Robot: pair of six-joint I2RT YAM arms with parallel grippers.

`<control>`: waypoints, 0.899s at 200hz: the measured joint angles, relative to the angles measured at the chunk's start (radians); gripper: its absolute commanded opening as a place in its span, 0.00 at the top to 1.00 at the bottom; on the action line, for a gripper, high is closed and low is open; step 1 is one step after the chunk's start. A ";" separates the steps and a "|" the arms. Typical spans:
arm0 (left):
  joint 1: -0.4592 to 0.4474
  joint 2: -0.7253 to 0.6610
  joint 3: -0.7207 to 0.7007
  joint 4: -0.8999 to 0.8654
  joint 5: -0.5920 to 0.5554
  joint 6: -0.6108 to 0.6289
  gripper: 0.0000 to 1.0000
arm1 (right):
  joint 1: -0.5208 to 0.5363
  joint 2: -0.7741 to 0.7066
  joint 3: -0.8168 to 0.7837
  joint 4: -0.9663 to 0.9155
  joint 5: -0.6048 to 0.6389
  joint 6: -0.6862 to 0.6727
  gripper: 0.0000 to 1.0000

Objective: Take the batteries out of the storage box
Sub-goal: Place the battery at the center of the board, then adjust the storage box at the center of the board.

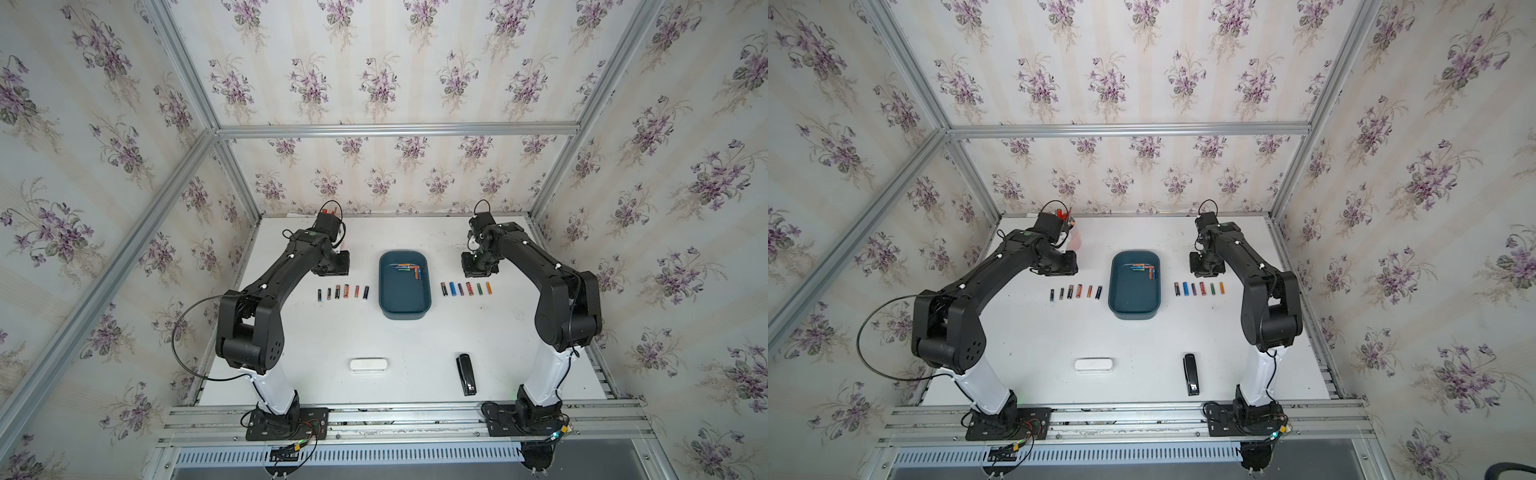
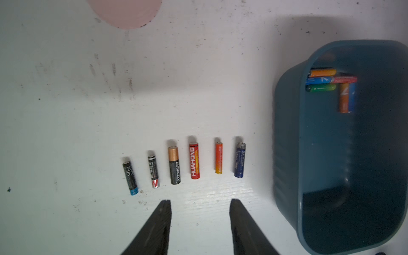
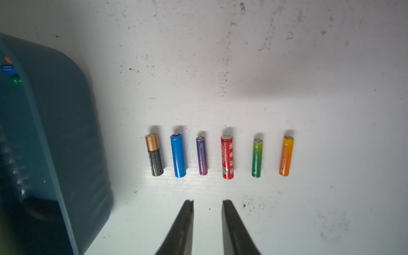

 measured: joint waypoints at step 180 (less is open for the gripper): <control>-0.217 0.386 0.346 -0.062 -0.008 -0.048 0.58 | 0.000 0.000 0.005 0.010 0.000 -0.005 0.71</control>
